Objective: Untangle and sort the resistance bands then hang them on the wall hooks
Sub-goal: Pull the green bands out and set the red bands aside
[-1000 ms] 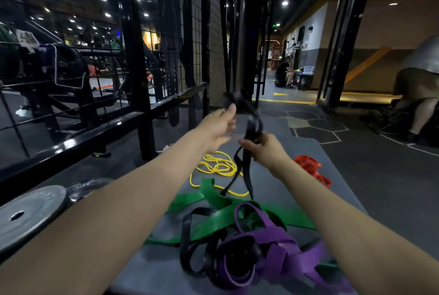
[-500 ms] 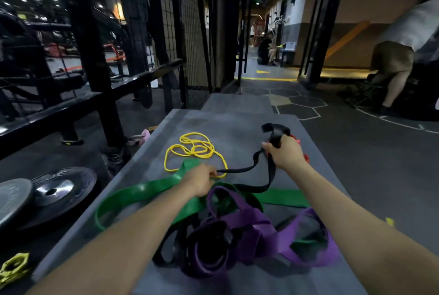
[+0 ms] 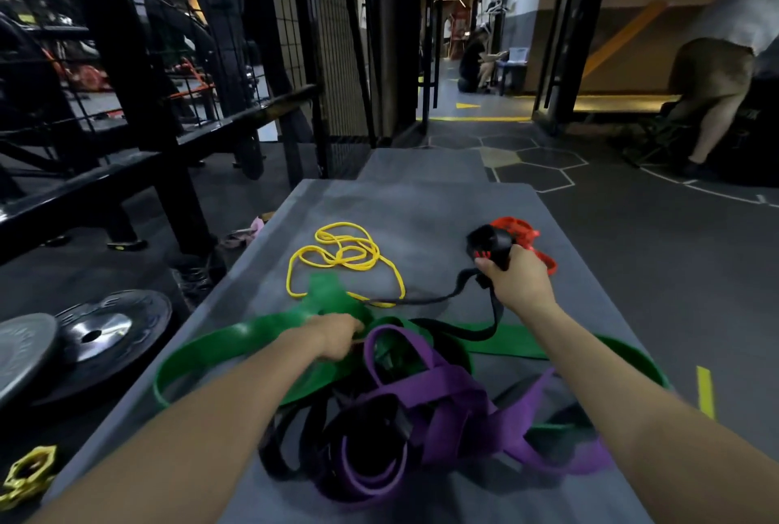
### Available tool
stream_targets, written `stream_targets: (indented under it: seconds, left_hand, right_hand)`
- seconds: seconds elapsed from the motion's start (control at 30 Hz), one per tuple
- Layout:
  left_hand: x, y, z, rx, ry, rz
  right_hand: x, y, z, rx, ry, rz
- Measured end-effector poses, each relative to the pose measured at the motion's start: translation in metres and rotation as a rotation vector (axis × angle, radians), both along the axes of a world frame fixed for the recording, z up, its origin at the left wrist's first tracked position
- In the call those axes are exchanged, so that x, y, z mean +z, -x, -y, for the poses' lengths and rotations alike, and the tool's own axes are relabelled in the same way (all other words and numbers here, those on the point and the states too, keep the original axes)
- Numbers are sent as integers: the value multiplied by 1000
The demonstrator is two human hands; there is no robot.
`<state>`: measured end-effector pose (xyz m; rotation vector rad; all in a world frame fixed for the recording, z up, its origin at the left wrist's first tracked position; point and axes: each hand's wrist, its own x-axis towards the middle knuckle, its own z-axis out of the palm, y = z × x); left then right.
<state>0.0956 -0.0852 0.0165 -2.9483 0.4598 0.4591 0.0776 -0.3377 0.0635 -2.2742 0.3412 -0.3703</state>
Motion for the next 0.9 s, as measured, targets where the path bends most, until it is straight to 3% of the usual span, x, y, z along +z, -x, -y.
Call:
stream_targets:
  seconds: [0.07,0.17,0.3,0.6,0.8,0.9]
  left_hand:
    - [6,7,-10,21,133,75]
    - [34,10,-31,118,260,402]
    - [78,1,-53,297,613,634]
    - [155,-9,-62,432,981,797]
    - [140,5,-87,514,1031,709]
    - [139,7,-100,607,1200,645]
  right_hand:
    - [5,0,5,-59,42,28]
    - [15,0,12,-134,76,41]
    - [29,3,7,-168,70,33]
    - [60,6,-24,-31,28,103]
    - [67,18,-40,30,25,120]
    - [67,19,-46,68,1,47]
